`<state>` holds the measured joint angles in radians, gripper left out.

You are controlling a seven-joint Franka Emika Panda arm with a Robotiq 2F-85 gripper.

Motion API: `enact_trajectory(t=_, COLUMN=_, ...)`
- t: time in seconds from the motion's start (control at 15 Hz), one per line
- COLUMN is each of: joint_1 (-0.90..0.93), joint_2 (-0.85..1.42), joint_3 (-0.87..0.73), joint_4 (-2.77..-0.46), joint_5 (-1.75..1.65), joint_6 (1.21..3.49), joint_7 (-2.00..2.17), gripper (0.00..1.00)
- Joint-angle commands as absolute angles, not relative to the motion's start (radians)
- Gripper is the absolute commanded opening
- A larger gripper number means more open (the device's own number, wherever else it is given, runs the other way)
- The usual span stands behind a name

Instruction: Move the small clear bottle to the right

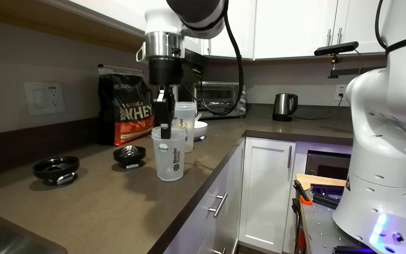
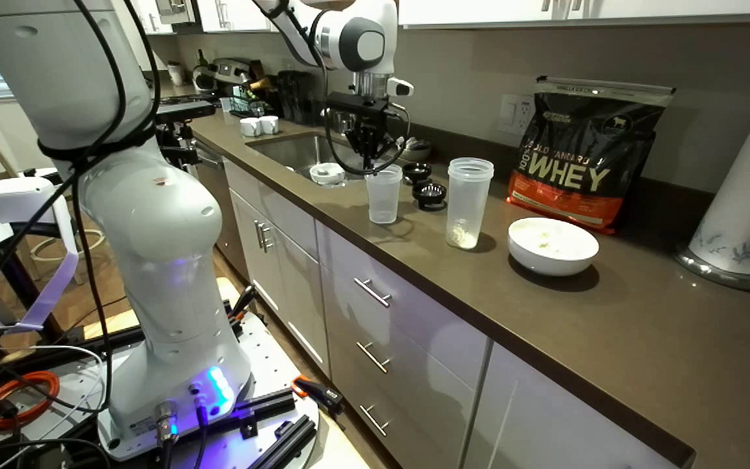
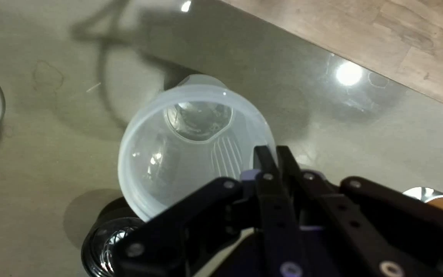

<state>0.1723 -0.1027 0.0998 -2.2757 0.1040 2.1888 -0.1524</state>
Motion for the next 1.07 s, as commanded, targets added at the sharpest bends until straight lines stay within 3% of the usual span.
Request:
enact_trajectory(t=0.0, joint_1=0.153, joint_2=-0.121, joint_3=0.106, joint_4=-2.268, joint_5=0.055, joint_6=2.178, joint_7=-0.155, gripper=0.02)
enact_trajectory(t=1.0, joint_1=0.086, joint_2=-0.125, joint_3=0.053, joint_4=-2.277, joint_5=-0.033, joint_6=2.186, joint_7=-0.149, gripper=0.02)
